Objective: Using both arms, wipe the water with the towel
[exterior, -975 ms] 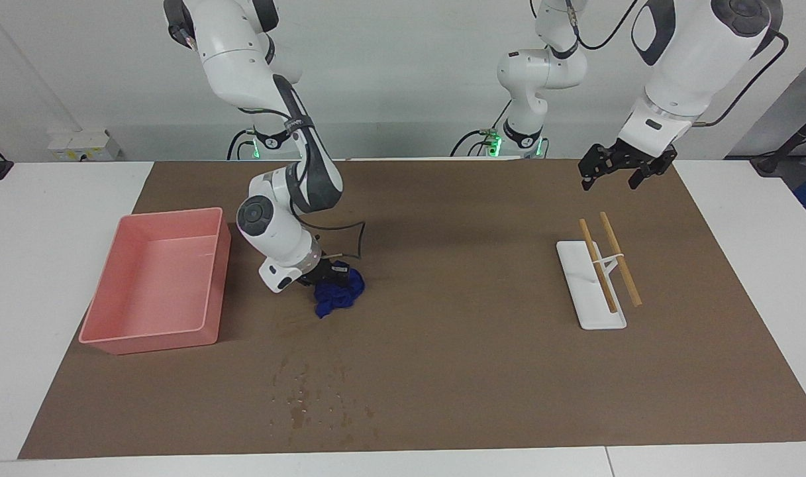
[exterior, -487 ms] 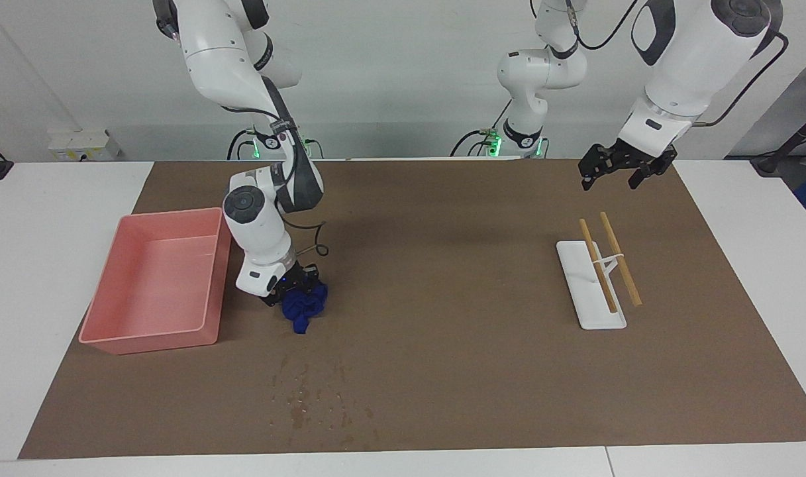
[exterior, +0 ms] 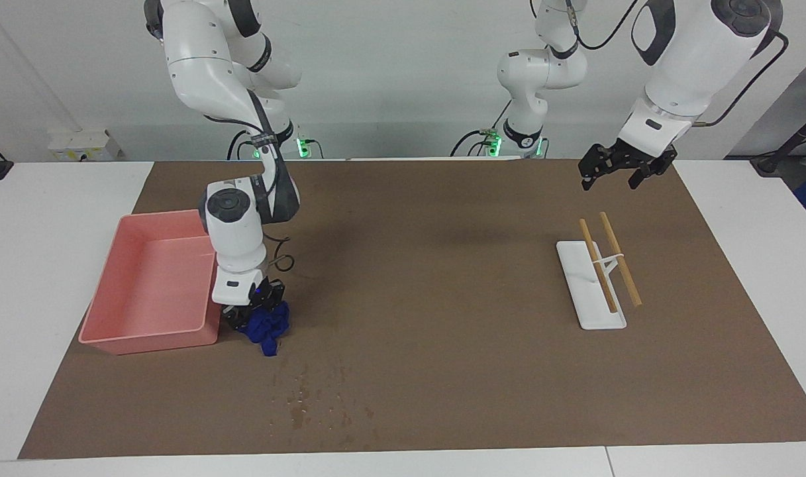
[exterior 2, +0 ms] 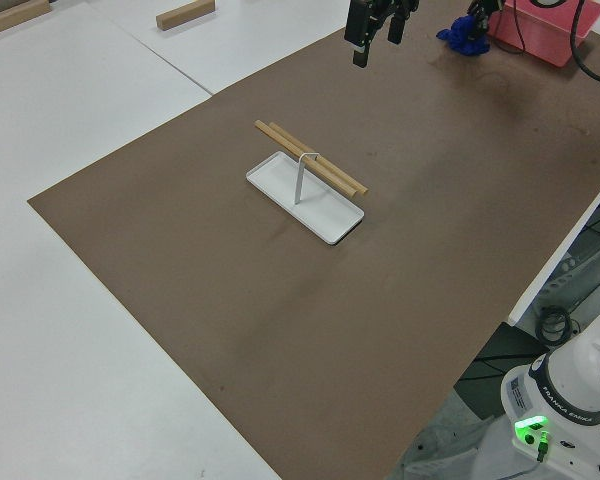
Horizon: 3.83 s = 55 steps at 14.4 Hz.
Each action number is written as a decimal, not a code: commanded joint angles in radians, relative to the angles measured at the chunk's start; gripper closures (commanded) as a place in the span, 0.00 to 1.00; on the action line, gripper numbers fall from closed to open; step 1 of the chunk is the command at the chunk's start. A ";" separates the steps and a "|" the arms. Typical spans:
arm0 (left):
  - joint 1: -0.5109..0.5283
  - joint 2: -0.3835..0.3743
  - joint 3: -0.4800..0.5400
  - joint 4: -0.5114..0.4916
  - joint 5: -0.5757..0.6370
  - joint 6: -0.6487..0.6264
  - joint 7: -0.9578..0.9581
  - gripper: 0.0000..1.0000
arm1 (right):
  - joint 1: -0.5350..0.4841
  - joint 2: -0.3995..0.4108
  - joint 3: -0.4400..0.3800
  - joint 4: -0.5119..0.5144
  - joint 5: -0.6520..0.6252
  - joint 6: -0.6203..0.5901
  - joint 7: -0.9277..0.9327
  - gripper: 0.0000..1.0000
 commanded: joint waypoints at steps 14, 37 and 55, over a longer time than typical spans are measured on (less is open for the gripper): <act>-0.005 -0.021 0.006 -0.027 0.014 0.013 0.001 0.00 | -0.163 -0.218 0.032 0.346 0.056 -0.728 -0.256 1.00; -0.006 -0.021 0.006 -0.027 0.014 0.013 0.001 0.00 | -0.234 -0.385 0.068 0.266 0.279 -0.700 -0.161 0.00; -0.005 -0.021 0.006 -0.027 0.014 0.015 0.001 0.00 | -0.091 -0.553 0.009 0.246 0.378 -0.869 0.280 0.00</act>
